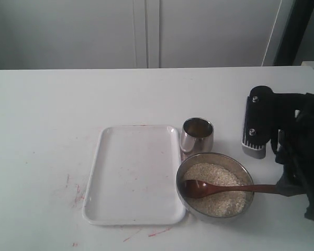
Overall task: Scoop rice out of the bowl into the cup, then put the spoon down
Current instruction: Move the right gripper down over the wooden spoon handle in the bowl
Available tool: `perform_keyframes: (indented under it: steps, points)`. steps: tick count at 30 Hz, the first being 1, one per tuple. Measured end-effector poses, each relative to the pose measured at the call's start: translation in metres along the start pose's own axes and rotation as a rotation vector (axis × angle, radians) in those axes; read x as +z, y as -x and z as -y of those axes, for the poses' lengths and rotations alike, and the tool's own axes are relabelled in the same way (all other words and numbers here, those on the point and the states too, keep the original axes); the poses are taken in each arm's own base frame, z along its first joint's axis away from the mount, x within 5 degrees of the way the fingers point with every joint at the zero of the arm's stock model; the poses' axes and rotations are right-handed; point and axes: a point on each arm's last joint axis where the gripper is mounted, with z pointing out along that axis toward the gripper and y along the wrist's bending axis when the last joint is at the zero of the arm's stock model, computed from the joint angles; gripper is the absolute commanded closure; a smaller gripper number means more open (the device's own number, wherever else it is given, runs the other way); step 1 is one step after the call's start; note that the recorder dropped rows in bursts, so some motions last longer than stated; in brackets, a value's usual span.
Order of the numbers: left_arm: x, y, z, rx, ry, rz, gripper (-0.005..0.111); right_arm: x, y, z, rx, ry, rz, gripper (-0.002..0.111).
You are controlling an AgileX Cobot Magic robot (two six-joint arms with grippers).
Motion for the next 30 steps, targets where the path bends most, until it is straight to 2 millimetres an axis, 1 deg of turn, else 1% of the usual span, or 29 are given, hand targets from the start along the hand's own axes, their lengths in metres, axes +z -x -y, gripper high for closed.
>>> perform_keyframes:
  steps: [4,7,13,19,30]
  points:
    - [0.000,0.000,0.000,0.000,0.000,0.000,0.092,0.000,0.000,0.000,-0.191,-0.003,0.002,0.059]
    - [0.000,0.000,0.000,0.000,0.000,0.000,0.092,0.003,0.001,0.001,-0.269,0.005,-0.003,0.059]
    - [0.000,0.000,0.000,0.000,0.000,0.000,0.092,0.018,0.007,0.003,-0.271,0.081,-0.001,0.059]
    - [0.000,0.000,0.000,0.000,0.000,0.000,0.092,0.036,0.010,0.007,-0.275,0.139,-0.043,0.059]
    - [0.000,0.000,0.000,0.000,0.000,0.000,0.092,0.065,0.012,0.018,-0.214,0.140,-0.128,0.059]
